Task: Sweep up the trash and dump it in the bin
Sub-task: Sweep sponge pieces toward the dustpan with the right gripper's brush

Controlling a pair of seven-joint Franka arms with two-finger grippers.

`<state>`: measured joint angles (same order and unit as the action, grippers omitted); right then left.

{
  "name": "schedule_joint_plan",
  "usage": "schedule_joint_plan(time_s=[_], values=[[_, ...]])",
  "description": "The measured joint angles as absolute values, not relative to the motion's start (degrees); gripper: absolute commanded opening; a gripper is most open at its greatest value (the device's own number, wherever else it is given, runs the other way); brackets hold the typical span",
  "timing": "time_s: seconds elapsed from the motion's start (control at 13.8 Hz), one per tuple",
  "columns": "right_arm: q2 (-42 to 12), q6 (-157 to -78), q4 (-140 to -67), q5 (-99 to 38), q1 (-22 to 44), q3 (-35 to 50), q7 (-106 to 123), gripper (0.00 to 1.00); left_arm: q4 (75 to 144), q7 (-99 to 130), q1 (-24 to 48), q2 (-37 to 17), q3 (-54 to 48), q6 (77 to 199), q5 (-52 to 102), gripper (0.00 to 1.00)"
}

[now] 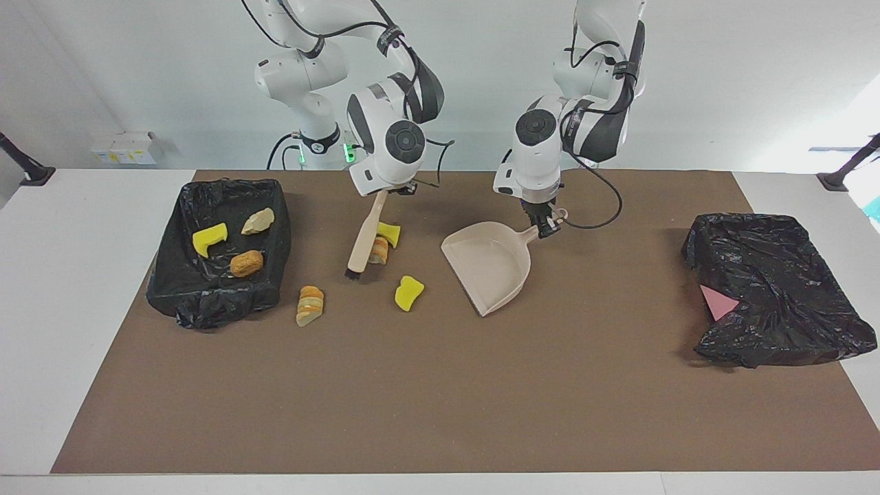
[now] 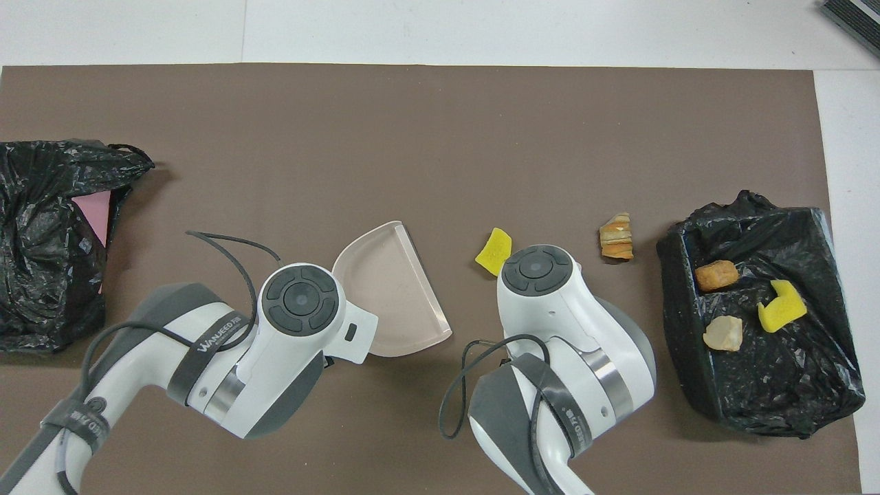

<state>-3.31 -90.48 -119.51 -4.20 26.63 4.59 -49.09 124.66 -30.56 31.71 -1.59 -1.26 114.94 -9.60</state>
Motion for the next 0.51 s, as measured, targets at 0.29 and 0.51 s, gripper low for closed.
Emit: schedule_joint_plan(time_s=[0.29, 0.51], values=[[2.22, -93.16, -128.4, -5.43, 27.09, 4.95, -49.33, 0.0, 123.39, -30.57, 31.83, -2.56, -1.63, 114.55, -10.61, 0.0], [4.45, -97.44, -131.03, -9.12, 29.39, 5.12, -49.33, 0.0, 123.31, -30.56, 33.02, -2.55, -2.09, 114.46, -12.46, 0.0]])
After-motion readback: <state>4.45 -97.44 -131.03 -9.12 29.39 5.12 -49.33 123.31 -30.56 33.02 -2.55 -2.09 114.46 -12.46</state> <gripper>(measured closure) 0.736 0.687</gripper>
